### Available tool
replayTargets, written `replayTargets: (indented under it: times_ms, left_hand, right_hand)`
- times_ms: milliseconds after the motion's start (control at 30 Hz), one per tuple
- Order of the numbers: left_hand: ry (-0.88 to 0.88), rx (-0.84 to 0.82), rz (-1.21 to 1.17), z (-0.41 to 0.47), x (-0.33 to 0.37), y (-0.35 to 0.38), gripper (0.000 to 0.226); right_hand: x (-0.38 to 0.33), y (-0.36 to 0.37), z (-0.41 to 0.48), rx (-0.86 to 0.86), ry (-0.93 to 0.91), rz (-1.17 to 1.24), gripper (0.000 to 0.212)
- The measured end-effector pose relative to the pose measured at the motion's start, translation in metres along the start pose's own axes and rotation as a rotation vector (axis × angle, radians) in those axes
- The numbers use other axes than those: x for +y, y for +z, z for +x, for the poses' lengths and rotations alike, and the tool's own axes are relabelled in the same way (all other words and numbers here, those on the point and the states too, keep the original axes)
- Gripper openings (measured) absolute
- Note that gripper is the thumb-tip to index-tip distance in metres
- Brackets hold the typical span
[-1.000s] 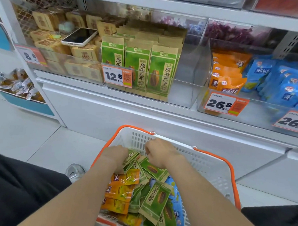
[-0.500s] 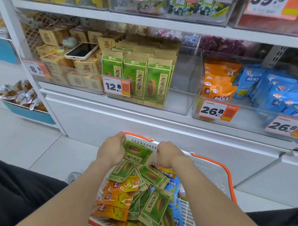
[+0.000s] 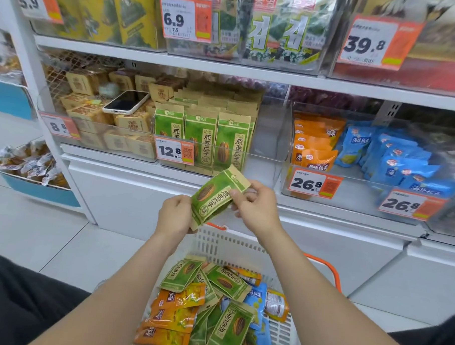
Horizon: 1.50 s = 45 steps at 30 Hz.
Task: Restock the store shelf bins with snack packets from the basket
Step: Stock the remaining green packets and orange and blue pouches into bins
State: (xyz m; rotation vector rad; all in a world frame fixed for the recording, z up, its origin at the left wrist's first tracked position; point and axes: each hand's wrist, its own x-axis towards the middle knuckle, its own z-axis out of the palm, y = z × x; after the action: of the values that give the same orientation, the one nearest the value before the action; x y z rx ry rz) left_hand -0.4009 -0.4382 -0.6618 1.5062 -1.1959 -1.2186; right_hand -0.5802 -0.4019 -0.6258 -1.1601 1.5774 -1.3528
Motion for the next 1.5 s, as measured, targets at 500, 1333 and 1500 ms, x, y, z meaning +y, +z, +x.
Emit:
replayTargets:
  times_ms: [500, 1333, 1500]
  left_hand:
    - [0.739, 0.231, 0.37, 0.002, 0.076, 0.031, 0.051]
    - [0.815, 0.143, 0.592, 0.026, 0.065, 0.038, 0.067]
    - [0.833, 0.132, 0.553, 0.023, 0.057, 0.039, 0.075]
  right_hand:
    - [-0.099, -0.002, 0.011, 0.424, -0.666, -0.013, 0.043]
    - [-0.092, 0.018, 0.054, 0.312, -0.154, -0.979, 0.03]
    - [-0.078, 0.012, 0.053, 0.215, -0.235, -0.965, 0.023]
